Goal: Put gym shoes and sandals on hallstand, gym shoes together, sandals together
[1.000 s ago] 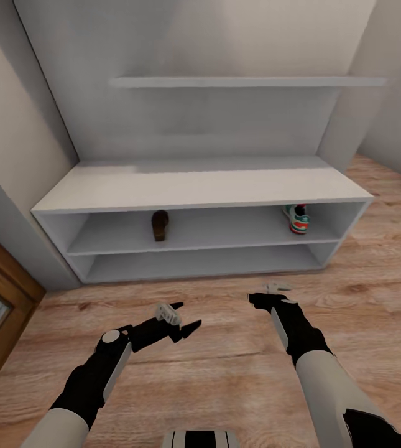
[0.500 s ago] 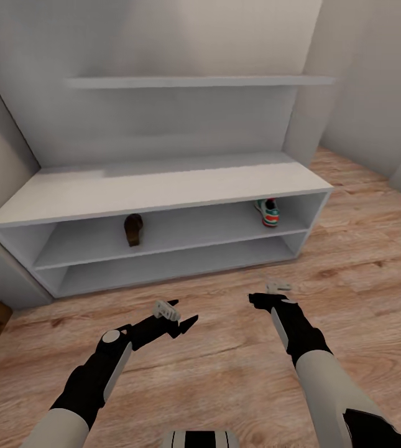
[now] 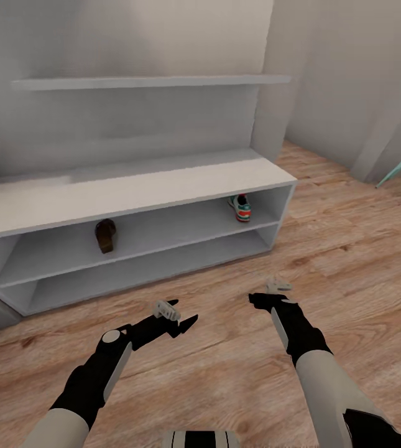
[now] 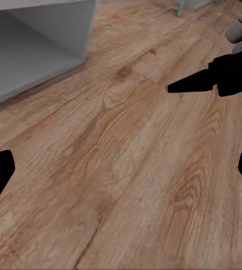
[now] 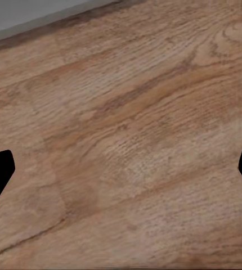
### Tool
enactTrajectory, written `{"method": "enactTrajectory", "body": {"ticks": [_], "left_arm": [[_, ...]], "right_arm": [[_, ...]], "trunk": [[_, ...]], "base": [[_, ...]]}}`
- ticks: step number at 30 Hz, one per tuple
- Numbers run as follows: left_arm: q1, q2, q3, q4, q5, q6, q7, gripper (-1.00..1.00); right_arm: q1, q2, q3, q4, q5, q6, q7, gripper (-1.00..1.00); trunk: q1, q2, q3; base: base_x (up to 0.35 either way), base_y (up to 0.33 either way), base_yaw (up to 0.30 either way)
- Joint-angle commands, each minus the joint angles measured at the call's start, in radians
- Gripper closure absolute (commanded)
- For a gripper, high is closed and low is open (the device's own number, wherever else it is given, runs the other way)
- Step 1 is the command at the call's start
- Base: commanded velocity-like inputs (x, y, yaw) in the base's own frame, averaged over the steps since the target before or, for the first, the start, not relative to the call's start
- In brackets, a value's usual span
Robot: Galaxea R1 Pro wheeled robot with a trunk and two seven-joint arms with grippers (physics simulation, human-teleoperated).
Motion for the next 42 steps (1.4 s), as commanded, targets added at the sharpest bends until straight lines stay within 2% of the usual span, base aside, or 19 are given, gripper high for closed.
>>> {"method": "enactTrajectory", "body": {"ticks": [1,42], "left_arm": [[0.000,0.000,0.000,-0.001,0.006,0.007,-0.003,-1.00],[0.000,-0.003,0.000,-0.001,0.006,0.007,-0.003,-1.00]], "right_arm": [[-0.001,0.001,-0.004,-0.001,0.009,0.005,0.002,-1.00],[0.000,0.001,-0.004,0.000,0.009,0.005,0.002,-1.00]], "trunk": [[0.000,0.000,-0.001],[0.000,0.000,-0.001]], "base": [[-0.018,0.000,-0.267],[-0.001,0.000,-0.268]]}}
